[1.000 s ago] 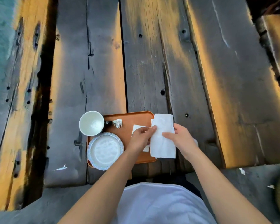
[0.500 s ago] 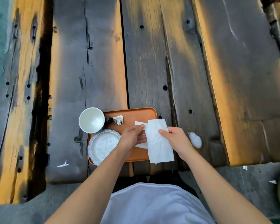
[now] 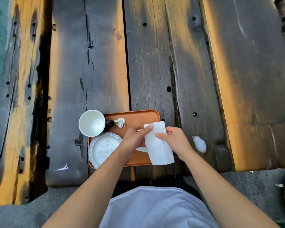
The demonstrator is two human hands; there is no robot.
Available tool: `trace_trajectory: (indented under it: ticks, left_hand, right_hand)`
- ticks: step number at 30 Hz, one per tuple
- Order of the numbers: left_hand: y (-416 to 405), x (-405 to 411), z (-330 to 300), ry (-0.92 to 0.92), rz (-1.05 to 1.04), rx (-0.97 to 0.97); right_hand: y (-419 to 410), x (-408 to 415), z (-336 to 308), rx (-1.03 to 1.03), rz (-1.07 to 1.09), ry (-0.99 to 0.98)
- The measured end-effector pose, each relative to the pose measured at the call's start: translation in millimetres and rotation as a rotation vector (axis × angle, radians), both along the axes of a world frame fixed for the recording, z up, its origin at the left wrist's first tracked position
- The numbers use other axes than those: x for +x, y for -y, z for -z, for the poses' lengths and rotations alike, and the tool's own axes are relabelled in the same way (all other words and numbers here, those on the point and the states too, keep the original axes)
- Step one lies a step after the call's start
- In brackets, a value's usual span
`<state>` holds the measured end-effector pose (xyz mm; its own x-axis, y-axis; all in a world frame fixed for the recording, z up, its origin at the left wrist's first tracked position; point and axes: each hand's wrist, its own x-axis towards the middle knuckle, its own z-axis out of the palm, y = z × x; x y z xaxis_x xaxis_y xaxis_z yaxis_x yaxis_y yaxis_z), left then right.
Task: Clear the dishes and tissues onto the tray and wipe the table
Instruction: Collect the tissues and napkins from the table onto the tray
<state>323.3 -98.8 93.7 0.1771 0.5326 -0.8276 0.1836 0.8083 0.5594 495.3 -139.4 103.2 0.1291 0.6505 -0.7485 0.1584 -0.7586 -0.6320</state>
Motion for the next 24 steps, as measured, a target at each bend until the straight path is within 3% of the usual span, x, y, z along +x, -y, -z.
trace_trajectory:
  ticks: [6, 9, 15, 18, 21, 24]
  left_hand:
    - [-9.9, -10.0, 16.2, -0.306, 0.004, 0.153]
    - [-19.5, -11.0, 18.1, -0.445, 0.141, 0.319]
    - [-20.8, -6.3, 27.9, -0.65, 0.412, 0.602]
    - [-4.5, -8.4, 30.7, -0.816, 0.577, 0.89]
    - [17.8, -7.8, 37.2, -0.808, 0.72, 1.158]
    - [40.7, -11.9, 49.5, -0.733, 0.903, 1.207]
  right_hand:
    - [2.8, -13.1, 21.6, -0.036, -0.055, 0.09]
    - [9.5, -17.9, 32.4, -0.053, -0.094, 0.176]
    - [5.8, -37.4, 34.2, 0.019, -0.264, 0.533]
    - [7.8, -40.8, 28.0, 0.032, -0.368, 0.655]
    - [15.4, -44.9, 27.5, 0.19, -0.429, 0.769]
    - [28.5, -55.1, 37.1, 0.484, -0.619, 0.87]
